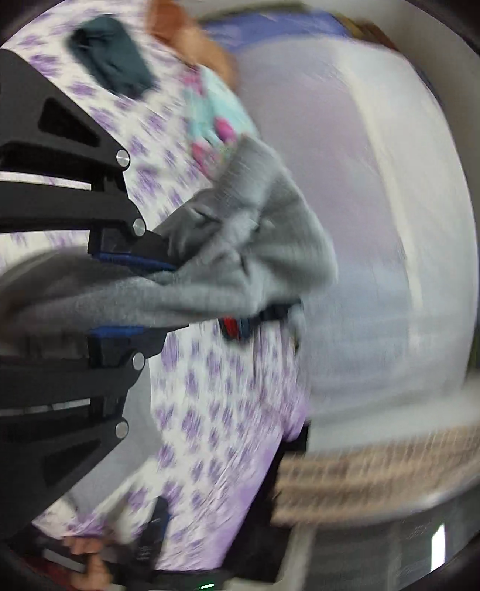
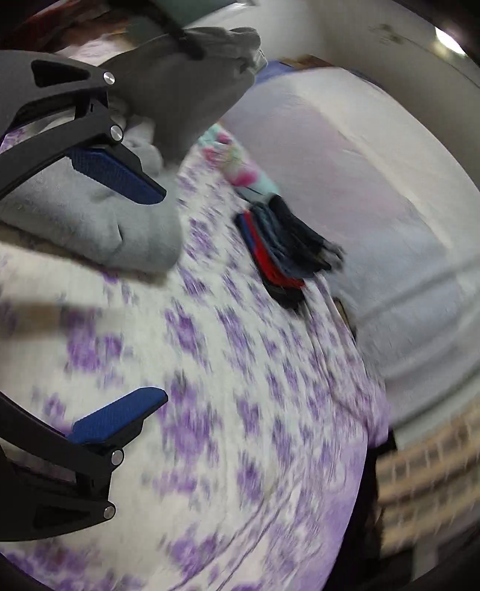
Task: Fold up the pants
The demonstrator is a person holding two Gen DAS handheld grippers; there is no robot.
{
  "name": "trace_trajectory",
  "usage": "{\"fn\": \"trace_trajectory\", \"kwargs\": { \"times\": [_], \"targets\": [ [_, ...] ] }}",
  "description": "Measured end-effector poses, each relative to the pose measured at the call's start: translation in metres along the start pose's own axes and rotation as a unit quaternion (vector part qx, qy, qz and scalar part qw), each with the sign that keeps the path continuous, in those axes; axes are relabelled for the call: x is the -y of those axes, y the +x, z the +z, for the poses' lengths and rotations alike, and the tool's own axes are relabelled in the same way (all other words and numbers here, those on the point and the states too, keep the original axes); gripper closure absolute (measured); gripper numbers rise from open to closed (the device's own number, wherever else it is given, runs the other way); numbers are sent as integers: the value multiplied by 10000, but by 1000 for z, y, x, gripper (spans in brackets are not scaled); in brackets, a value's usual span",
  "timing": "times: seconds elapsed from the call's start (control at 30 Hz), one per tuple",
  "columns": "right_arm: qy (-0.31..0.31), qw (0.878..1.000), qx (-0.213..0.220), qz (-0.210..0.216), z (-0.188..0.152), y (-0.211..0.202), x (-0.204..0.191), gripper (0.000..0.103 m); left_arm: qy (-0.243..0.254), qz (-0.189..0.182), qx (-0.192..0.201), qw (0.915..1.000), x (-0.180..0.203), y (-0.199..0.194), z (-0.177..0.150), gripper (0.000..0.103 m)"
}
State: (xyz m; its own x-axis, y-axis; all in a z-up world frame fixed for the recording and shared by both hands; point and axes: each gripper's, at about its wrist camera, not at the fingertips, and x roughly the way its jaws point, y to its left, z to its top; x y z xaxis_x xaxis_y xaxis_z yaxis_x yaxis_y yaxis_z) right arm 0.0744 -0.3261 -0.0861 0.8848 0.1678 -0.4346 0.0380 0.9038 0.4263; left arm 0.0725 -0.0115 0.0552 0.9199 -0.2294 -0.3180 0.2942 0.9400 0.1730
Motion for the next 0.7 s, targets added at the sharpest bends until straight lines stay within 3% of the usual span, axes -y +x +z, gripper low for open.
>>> {"fn": "trace_trajectory", "kwargs": {
  "times": [0.13,0.23,0.33,0.4,0.5,0.57,0.7],
  "targets": [
    [169,9991,-66,-382,-1,-12,24,4,1136,-456,-203,9923,83,16,-15,80],
    [271,9988,-31,-407,-4,-17,34,4,1861,-730,-474,9787,134,27,-48,81],
    [145,9990,-43,-429,-5,-15,34,4,2408,-376,-246,9695,154,25,-75,80],
    [46,9989,-55,-465,-6,-13,31,4,2569,-372,-252,9654,153,23,-80,77],
    [-50,9986,-79,-514,-7,-12,27,4,2625,-587,-265,9628,147,14,-83,48],
    [-76,9986,-43,-524,-7,-17,24,4,2610,-533,-19,9639,143,0,-82,16],
    [-213,9985,66,-494,8,-24,9,4,2094,-1178,110,9707,114,-31,-63,12]
  ]
}}
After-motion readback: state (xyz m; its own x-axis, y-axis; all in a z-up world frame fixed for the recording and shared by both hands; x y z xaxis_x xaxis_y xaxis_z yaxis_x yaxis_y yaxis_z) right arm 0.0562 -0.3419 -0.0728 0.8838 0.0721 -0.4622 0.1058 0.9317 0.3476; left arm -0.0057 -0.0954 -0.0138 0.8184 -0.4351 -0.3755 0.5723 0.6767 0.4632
